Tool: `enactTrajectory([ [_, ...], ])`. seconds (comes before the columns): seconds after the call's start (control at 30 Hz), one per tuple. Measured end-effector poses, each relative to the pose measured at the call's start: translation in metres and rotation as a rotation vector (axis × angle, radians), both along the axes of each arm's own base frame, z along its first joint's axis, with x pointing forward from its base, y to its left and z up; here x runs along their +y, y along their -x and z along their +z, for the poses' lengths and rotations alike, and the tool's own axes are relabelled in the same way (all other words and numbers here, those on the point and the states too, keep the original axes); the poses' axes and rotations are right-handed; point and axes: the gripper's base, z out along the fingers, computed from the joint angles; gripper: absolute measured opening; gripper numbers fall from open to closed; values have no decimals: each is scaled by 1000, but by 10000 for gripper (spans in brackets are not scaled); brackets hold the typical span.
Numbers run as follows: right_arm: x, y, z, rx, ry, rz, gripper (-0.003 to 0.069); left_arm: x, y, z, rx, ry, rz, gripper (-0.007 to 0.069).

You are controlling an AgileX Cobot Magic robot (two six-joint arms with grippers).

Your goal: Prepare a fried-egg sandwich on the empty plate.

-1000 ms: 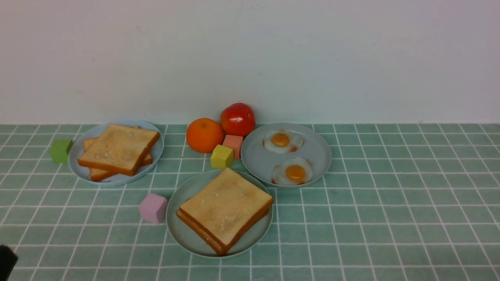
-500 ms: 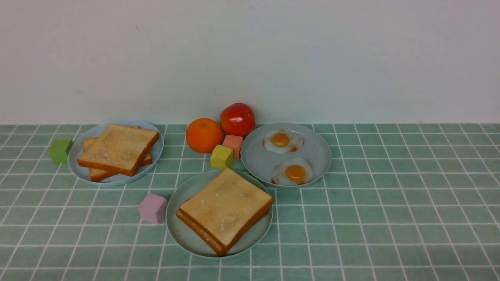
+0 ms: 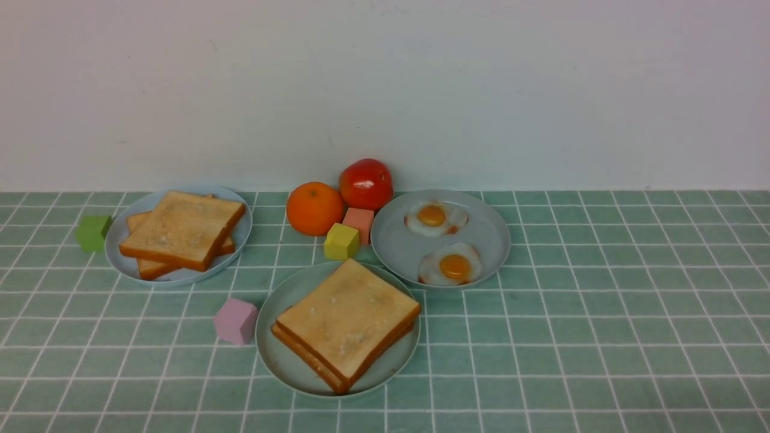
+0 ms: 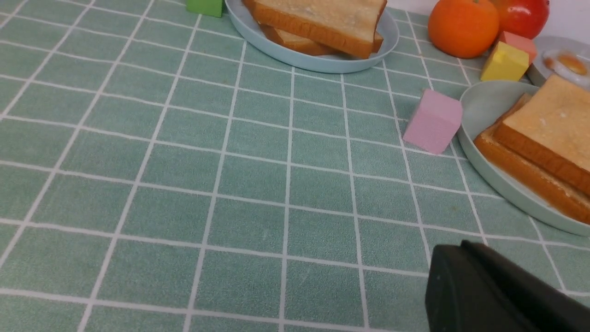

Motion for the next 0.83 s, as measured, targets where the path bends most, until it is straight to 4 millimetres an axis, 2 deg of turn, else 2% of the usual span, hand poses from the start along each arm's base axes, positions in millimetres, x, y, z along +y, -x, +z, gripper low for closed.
enactTrajectory([
  [0.83, 0, 0, 0, 0, 0, 0, 55, 0, 0, 0, -1, 0, 0, -13],
])
